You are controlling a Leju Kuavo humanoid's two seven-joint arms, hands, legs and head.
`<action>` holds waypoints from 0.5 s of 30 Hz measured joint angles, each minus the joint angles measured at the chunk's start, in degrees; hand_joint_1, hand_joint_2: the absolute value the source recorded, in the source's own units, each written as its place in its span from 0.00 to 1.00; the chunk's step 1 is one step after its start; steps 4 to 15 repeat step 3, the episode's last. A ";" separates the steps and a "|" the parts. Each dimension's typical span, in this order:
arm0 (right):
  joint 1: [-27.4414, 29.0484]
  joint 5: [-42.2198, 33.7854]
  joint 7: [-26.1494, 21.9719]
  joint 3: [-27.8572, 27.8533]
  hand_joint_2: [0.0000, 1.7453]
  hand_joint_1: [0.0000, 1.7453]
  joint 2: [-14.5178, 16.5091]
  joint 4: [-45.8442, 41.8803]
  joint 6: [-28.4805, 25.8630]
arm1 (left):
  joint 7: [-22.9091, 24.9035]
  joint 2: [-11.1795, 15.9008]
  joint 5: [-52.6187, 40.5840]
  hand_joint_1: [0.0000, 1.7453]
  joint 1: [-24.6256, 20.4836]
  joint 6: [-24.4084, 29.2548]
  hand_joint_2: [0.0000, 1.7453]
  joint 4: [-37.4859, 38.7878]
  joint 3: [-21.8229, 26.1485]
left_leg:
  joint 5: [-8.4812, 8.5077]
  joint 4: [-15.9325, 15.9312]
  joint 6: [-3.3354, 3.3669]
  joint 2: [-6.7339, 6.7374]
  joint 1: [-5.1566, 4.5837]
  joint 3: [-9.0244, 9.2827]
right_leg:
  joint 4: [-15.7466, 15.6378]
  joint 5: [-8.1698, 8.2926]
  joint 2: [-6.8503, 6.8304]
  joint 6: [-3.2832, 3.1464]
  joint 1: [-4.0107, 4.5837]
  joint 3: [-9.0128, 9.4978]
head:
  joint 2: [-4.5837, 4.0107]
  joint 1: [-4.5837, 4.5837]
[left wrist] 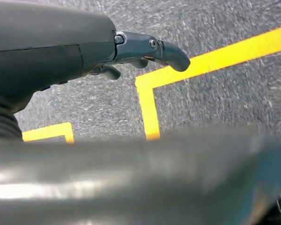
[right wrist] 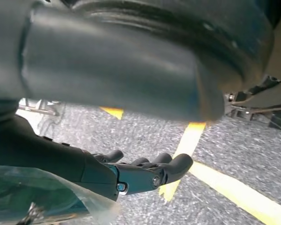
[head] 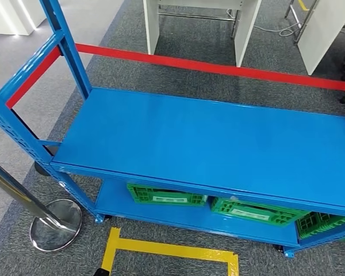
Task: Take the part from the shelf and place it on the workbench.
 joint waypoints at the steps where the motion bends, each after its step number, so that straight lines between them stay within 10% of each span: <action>1: -0.02 -0.10 0.51 -0.02 1.00 0.00 0.00 0.00 -0.18 | 0.24 -0.01 0.04 0.00 -0.07 -0.09 1.00 0.00 -0.12 | -0.06 0.00 0.09 0.00 -0.01 0.01 | -0.14 0.03 0.01 0.06 -0.01 0.24 | 0.00 -0.01; 15: -0.03 -0.56 1.18 -0.06 1.00 0.00 0.00 0.00 -0.60 | 0.76 -0.05 0.07 0.00 -0.13 -0.26 1.00 0.00 -0.19 | -0.12 0.01 0.19 0.01 -0.03 0.01 | -0.31 0.11 0.03 0.21 -0.01 0.59 | 0.00 0.00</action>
